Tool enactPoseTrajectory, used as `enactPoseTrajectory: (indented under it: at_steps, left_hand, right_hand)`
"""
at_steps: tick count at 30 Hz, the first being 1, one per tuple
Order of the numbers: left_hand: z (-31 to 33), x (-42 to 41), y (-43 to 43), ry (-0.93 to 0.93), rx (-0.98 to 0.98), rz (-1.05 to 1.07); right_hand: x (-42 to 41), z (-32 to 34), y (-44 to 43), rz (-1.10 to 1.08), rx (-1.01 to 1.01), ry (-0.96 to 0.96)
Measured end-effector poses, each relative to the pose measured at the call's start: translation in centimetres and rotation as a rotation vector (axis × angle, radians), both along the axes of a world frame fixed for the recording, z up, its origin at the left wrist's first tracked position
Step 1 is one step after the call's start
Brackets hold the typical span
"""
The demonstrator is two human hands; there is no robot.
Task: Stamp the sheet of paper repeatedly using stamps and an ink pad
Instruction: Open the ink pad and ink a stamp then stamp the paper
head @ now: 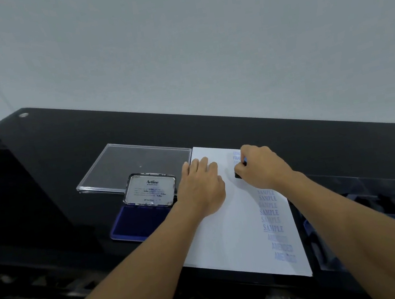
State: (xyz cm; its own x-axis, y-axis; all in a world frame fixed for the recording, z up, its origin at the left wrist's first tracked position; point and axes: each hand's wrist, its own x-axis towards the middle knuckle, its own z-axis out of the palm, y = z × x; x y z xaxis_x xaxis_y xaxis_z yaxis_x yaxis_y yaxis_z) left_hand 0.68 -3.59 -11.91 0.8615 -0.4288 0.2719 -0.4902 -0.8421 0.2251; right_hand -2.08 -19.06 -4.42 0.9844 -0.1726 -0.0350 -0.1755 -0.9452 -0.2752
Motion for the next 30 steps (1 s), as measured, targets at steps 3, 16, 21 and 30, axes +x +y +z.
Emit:
enactPoseTrajectory:
  at_steps: [3, 16, 21, 30]
  left_hand:
    - [-0.4, 0.0, 0.1, -0.027, 0.012, 0.008]
    - [-0.1, -0.4, 0.3, -0.027, 0.042, 0.007]
    - [0.1, -0.5, 0.3, -0.018, 0.050, 0.016]
    - [-0.1, -0.4, 0.3, -0.025, 0.039, 0.019]
  right_hand:
    - [0.1, -0.2, 0.2, 0.004, -0.019, 0.018]
    - [-0.2, -2.0, 0.8, -0.003, -0.025, -0.052]
    - [-0.3, -2.6, 0.6, -0.001, -0.012, -0.067]
    - [0.5, -2.3, 0.6, -0.012, 0.021, -0.041]
